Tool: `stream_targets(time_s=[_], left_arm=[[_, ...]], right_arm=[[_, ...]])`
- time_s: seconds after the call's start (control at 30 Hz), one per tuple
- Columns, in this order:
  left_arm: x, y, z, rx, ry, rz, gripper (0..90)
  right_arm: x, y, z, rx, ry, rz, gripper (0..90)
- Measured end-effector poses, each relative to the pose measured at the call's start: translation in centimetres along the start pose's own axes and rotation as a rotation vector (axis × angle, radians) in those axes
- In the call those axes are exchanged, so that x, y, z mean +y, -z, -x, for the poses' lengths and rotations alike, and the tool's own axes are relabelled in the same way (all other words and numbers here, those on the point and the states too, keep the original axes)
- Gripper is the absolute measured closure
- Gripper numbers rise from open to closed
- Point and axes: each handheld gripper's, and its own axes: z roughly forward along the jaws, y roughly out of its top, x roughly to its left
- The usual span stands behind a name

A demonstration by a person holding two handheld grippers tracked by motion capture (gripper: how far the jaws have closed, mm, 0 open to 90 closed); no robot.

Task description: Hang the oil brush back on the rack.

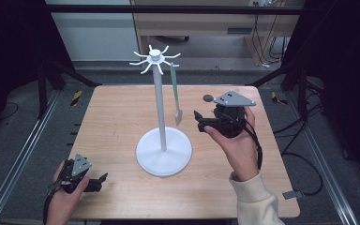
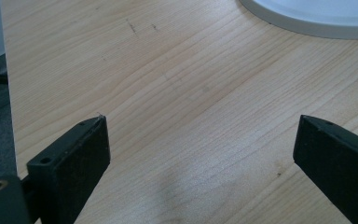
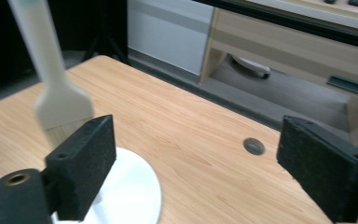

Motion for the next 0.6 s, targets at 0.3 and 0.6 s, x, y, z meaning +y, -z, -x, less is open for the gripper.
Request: stream_targets(time_s=[0.3,0.6], left_arm=[[0.0,0.0,0.0,-0.002,-0.003,0.003,3.3],[0.1,0.0,0.1,-0.006,-0.007,0.001,3.3]], right_arm=[[-1.0,-0.1,1.2,-0.017,-0.025,-0.002,3.1],[-1.1,0.5,1.7,-0.025,-0.034,-0.006,5.3]])
